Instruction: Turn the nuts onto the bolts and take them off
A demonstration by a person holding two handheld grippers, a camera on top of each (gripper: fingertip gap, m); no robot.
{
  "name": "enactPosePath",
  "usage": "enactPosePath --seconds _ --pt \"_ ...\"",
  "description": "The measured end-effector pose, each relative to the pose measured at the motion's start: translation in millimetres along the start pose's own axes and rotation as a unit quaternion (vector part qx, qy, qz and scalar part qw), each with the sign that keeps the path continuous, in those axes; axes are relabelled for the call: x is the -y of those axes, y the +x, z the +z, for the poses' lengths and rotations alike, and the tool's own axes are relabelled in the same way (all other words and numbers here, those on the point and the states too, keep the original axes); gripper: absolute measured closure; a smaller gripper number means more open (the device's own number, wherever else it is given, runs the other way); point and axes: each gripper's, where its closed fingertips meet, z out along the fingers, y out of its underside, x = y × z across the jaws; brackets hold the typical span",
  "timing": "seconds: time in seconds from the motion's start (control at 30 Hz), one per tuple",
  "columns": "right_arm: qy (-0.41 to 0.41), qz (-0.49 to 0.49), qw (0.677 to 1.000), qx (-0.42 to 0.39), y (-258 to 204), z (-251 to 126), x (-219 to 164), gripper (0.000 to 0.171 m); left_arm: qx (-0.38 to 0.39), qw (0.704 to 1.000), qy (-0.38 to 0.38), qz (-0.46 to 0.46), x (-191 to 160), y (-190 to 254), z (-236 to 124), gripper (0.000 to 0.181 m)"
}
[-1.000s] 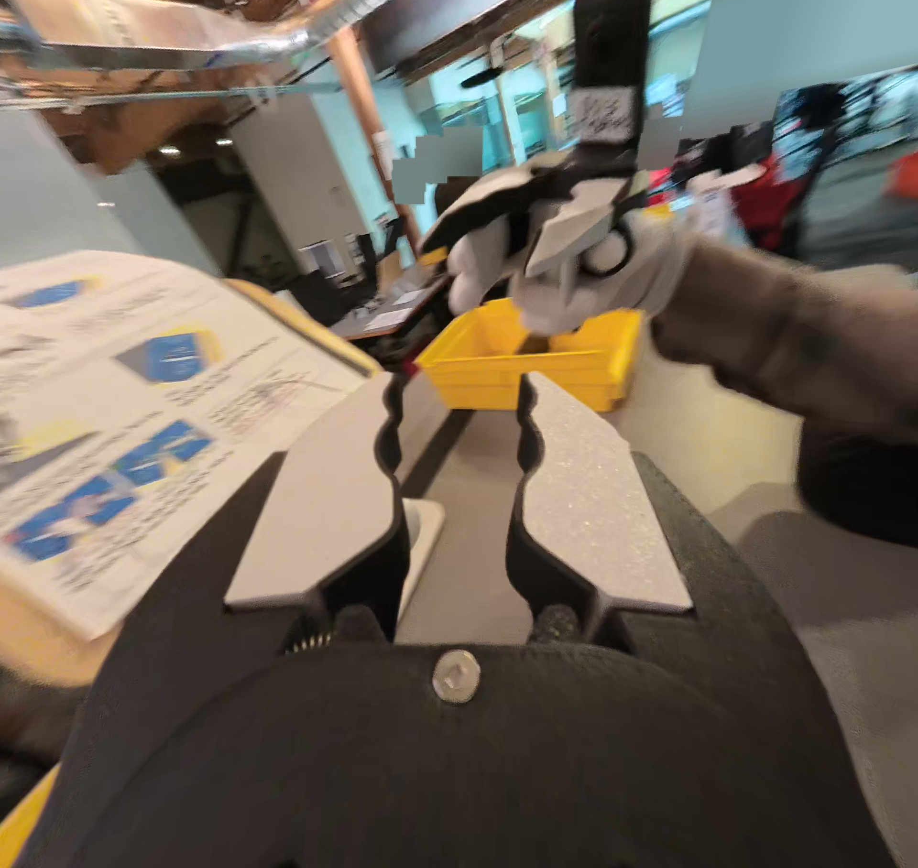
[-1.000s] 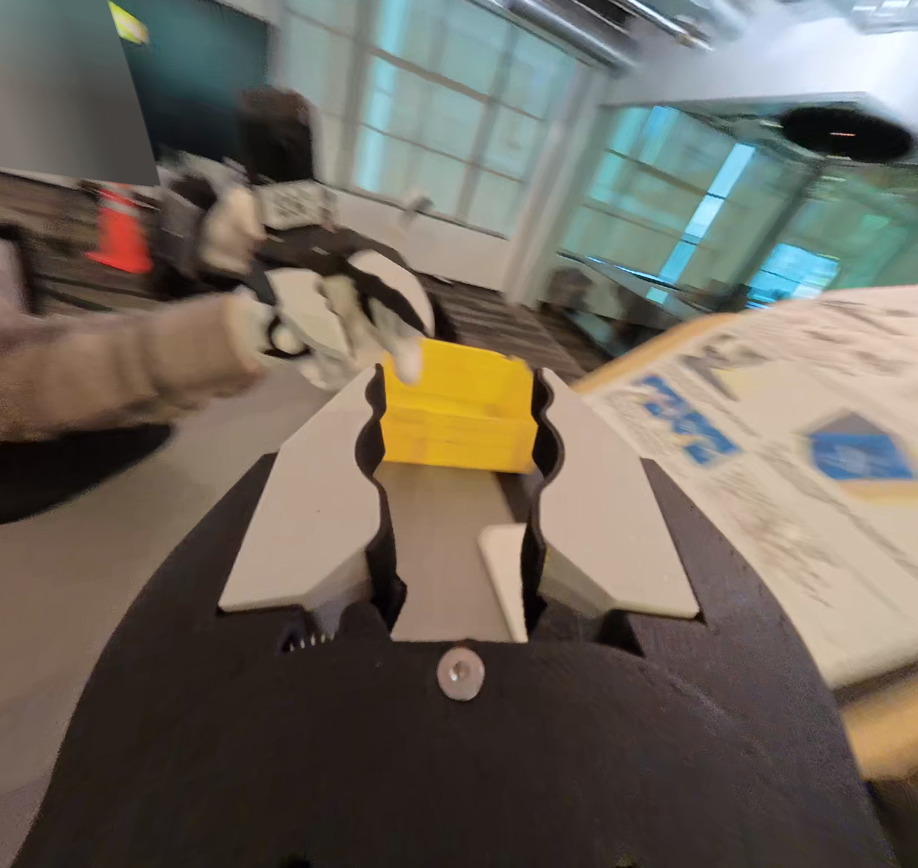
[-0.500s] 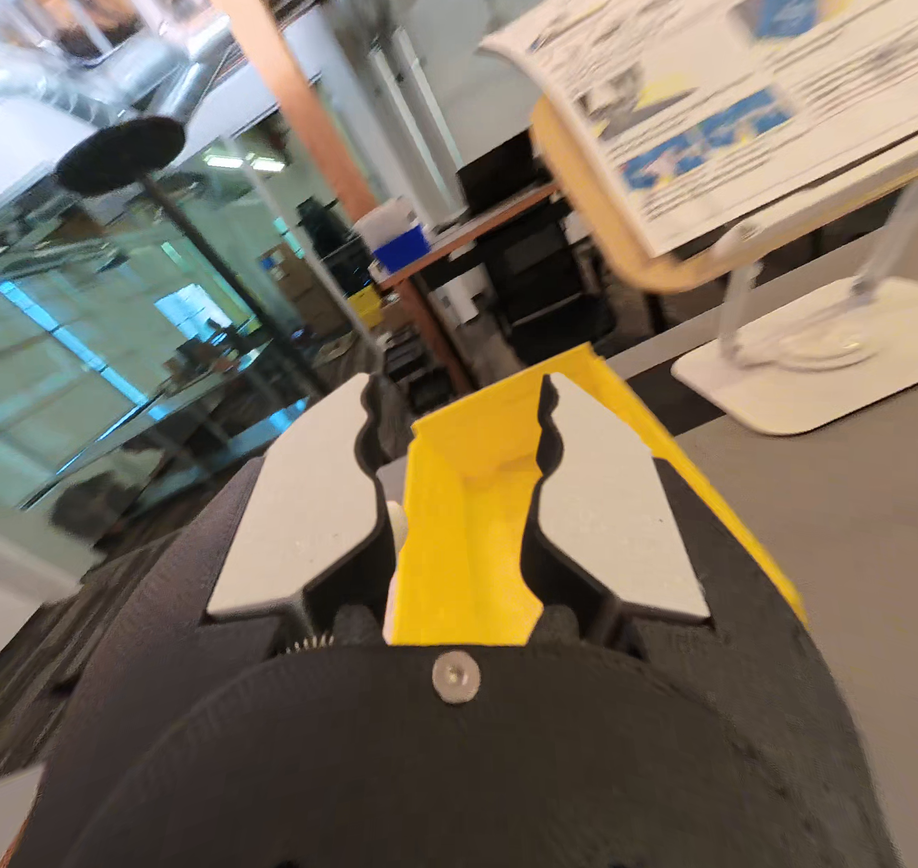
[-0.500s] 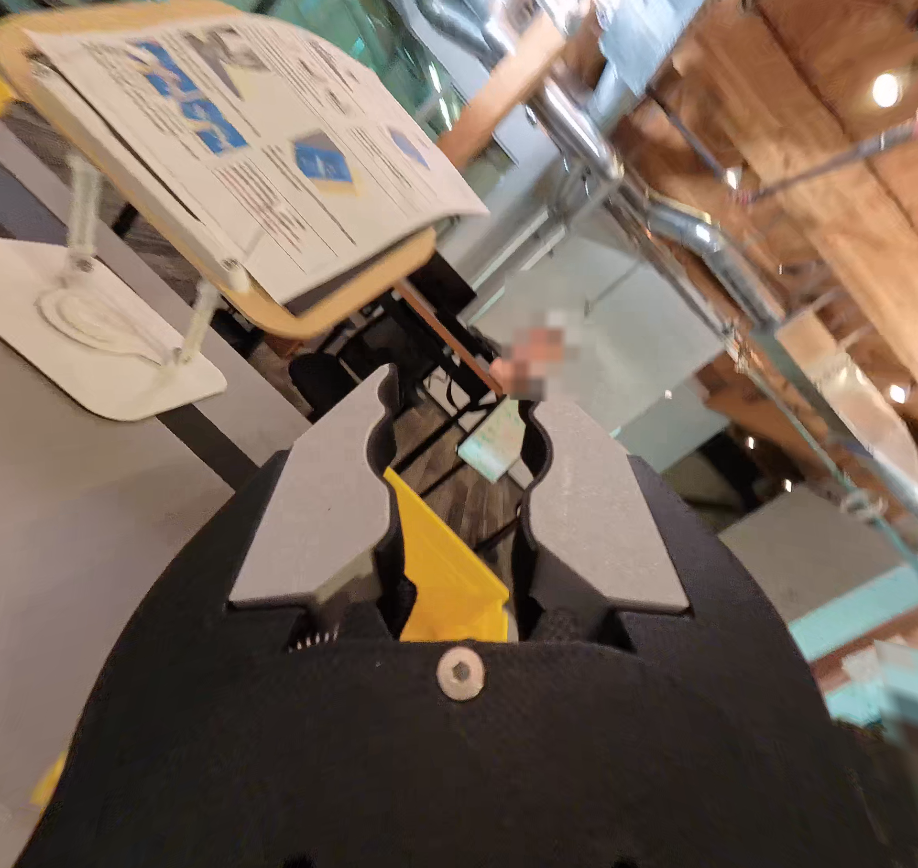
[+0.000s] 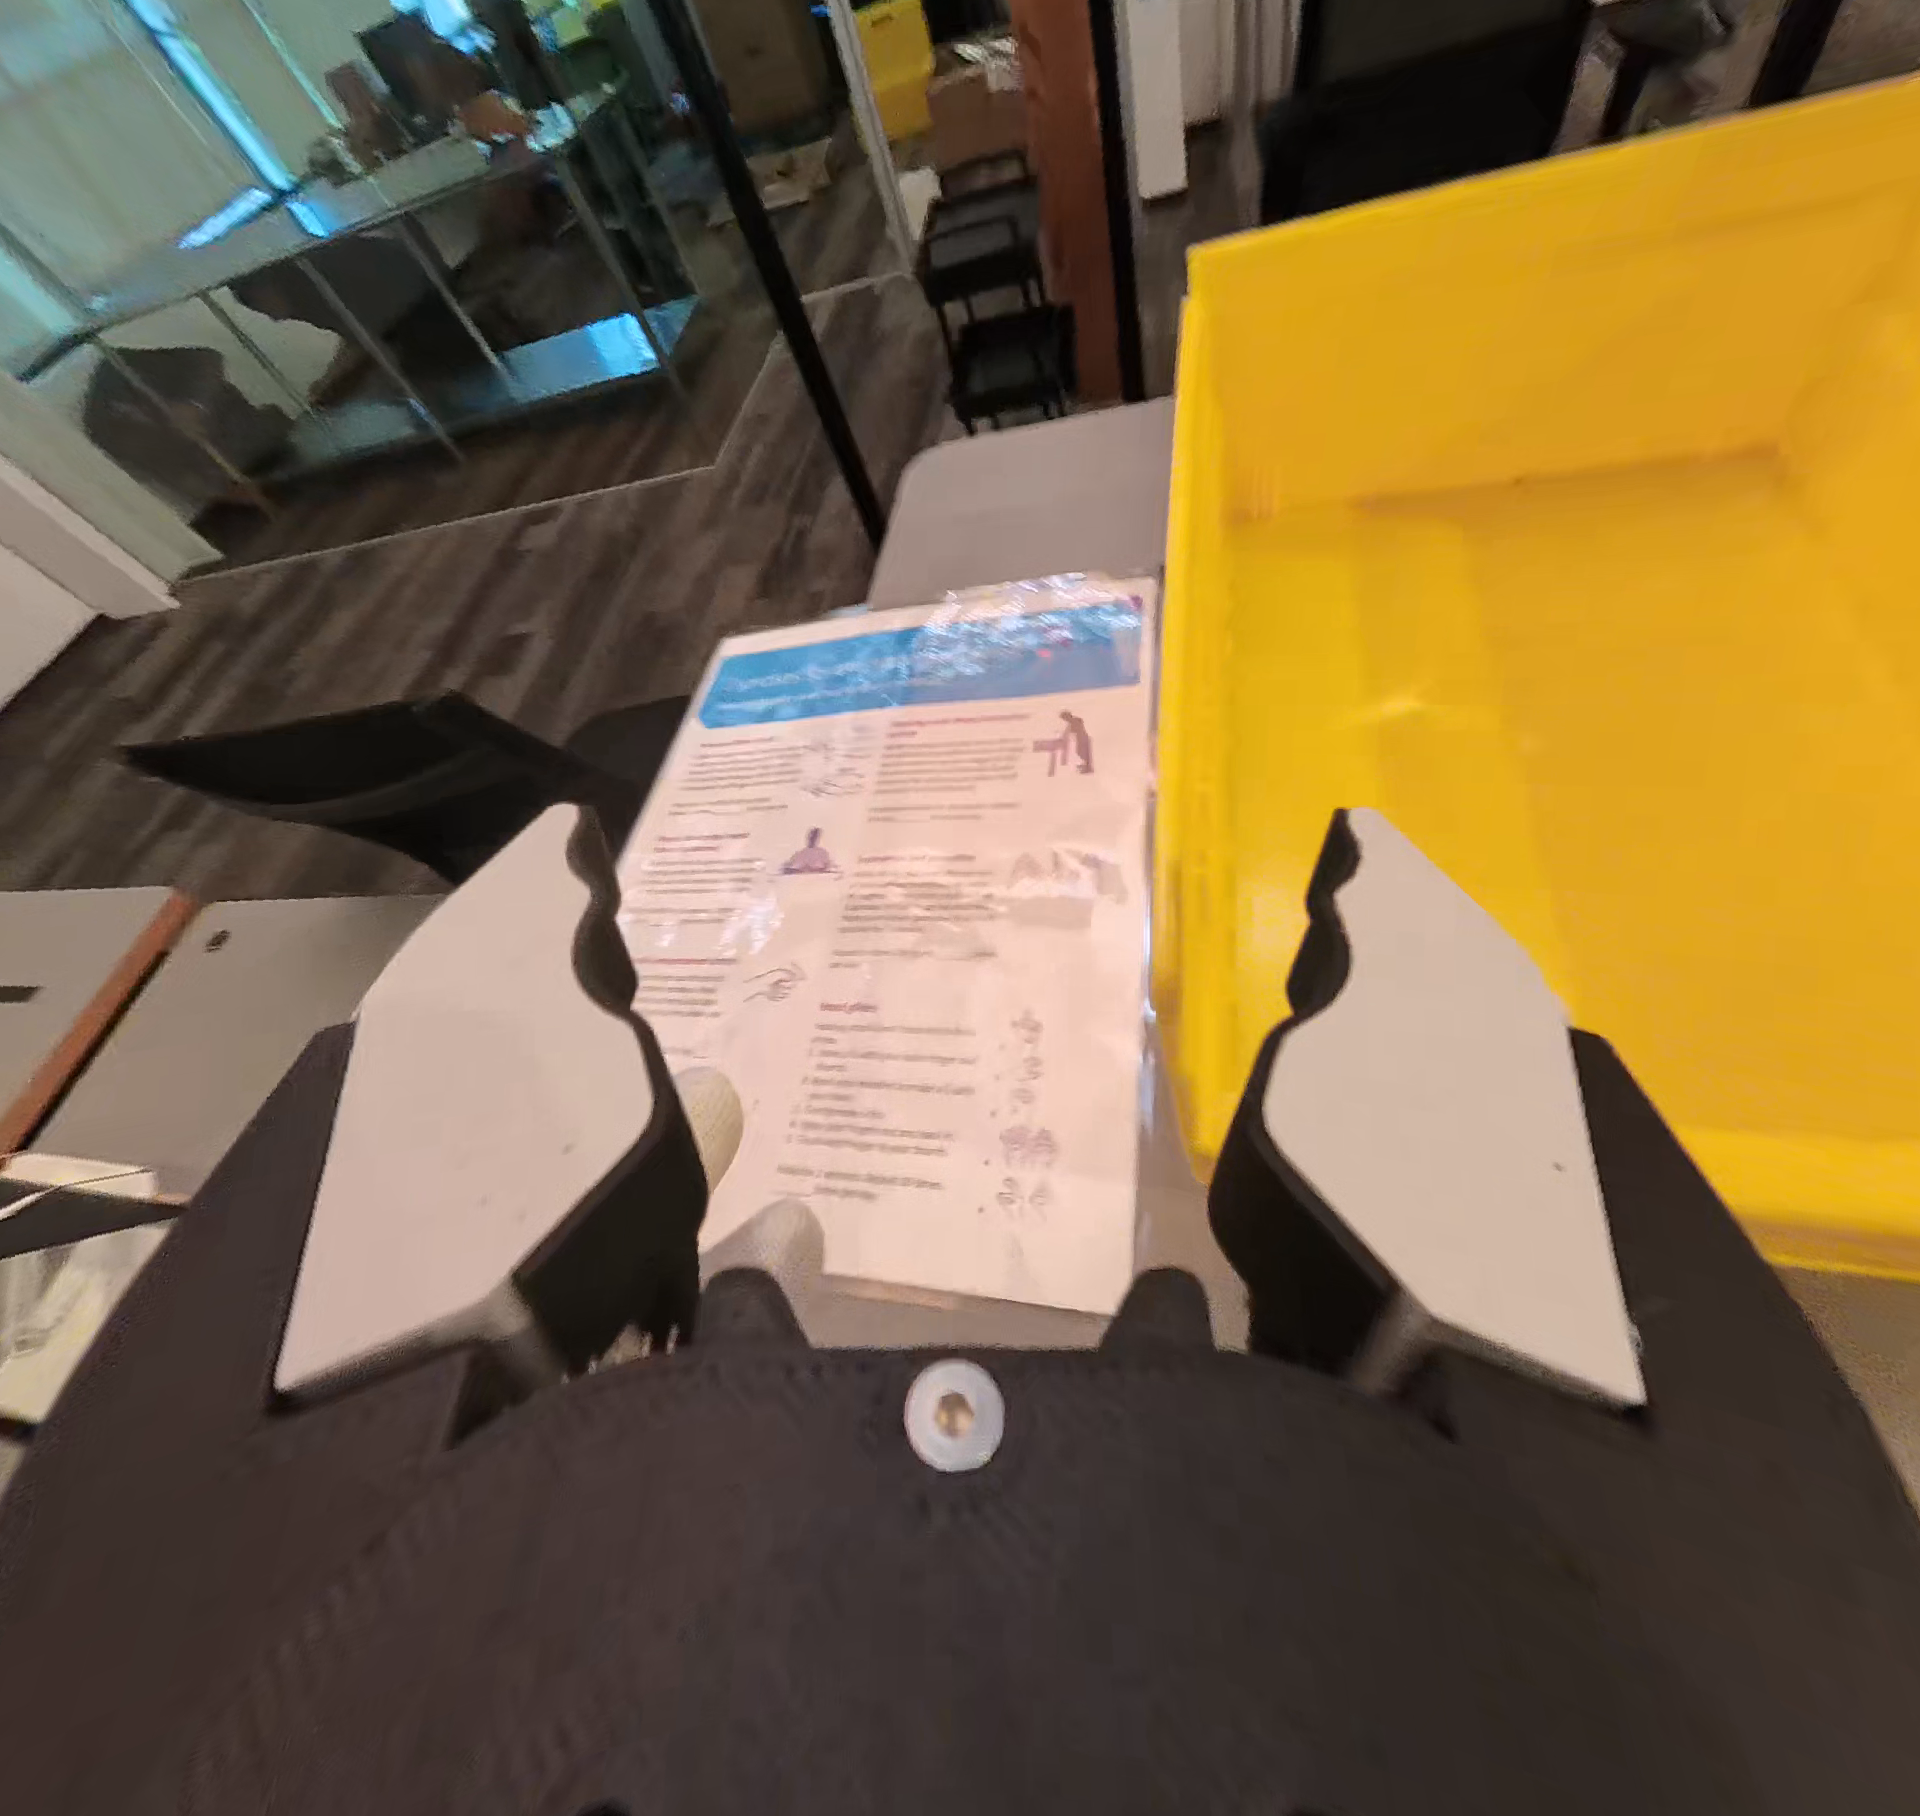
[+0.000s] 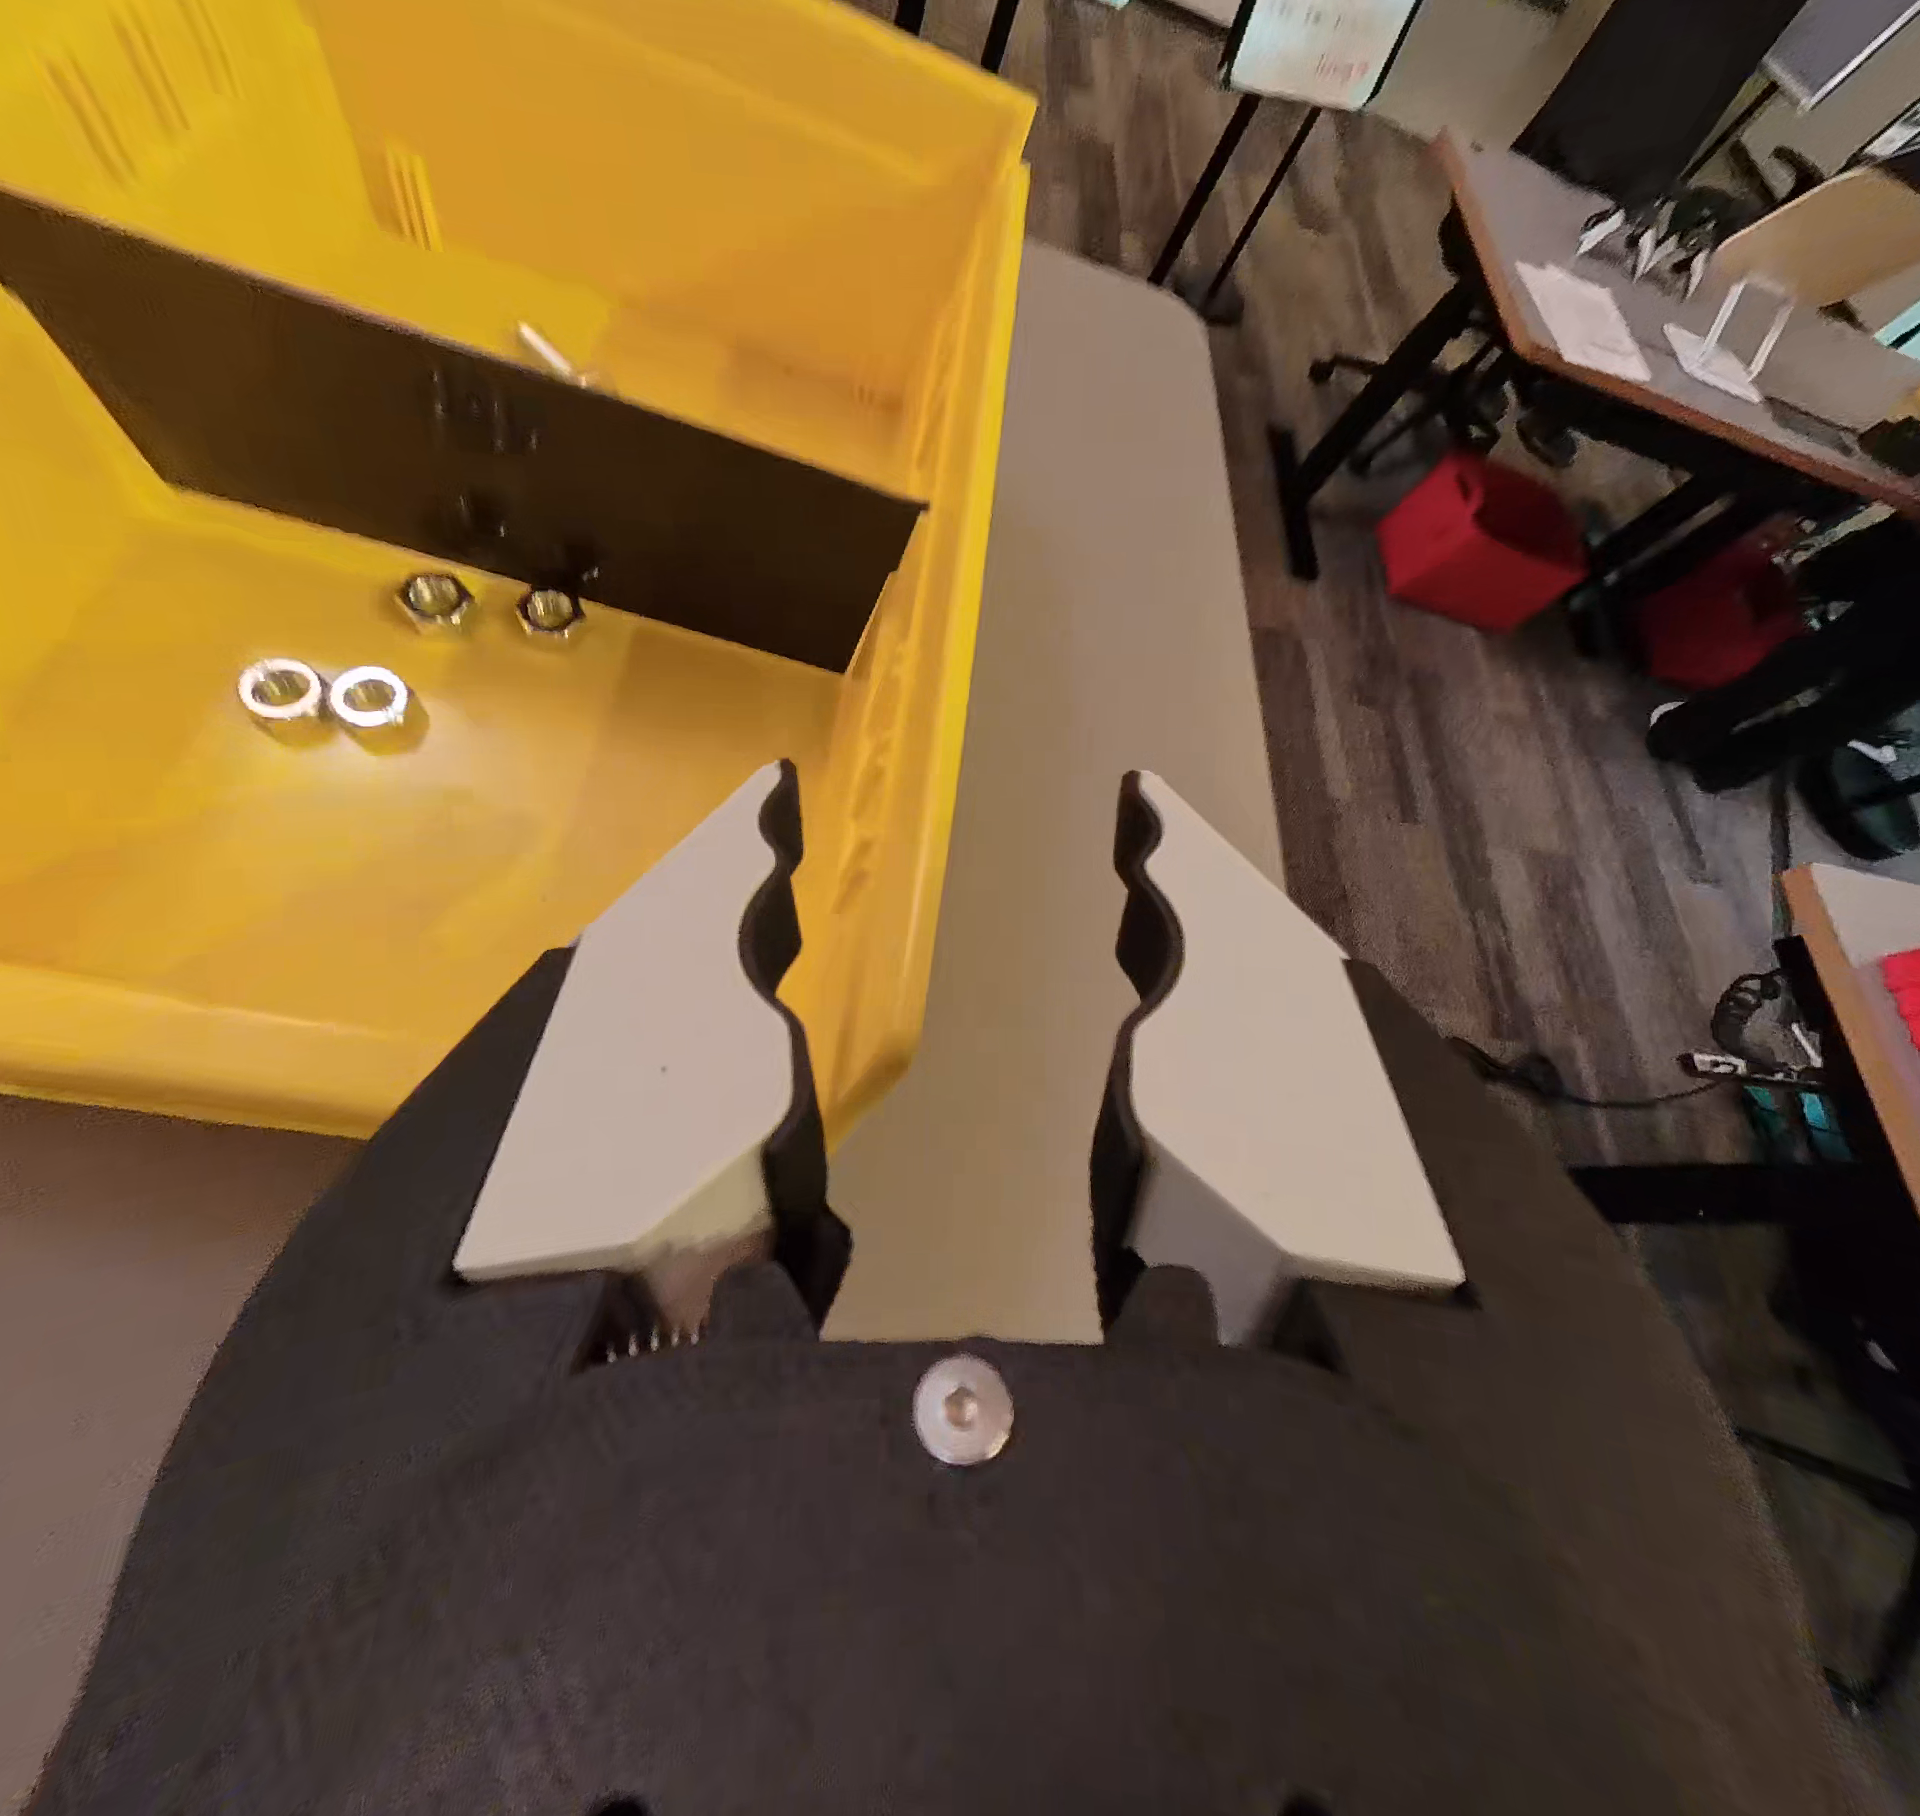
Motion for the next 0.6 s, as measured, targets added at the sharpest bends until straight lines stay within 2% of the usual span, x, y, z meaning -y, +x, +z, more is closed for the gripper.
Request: enactPosePath --seconds 0.07,0.17,0.33,0.4,0.47,0.6 --pt "-0.015 0.015 0.999 0.026 -9 9 -8 0.118 -0.04 0.999 -0.005 -0.028 -8 11 11 0.06" --pt "-0.031 0.015 0.999 0.035 -16 20 -14 0.142 -0.037 0.998 0.001 -0.051 -14 7 28 0.071" --pt "-0.029 0.036 0.998 0.038 -18 30 -11 0.161 -0.127 0.99 -0.002 -0.064 -26 37 43 0.121" --pt "-0.025 0.066 0.996 0.062 -20 30 -10 0.167 -0.153 0.986 0.016 -0.06 -22 46 44 0.157" --pt "-0.028 0.067 0.995 0.069 -21 30 -10 0.167 -0.161 0.986 0.021 -0.043 -20 53 46 0.175" --pt "-0.027 0.094 0.991 0.091 -25 26 -11 0.169 -0.17 0.983 0.042 -0.053 -11 59 46 0.178"
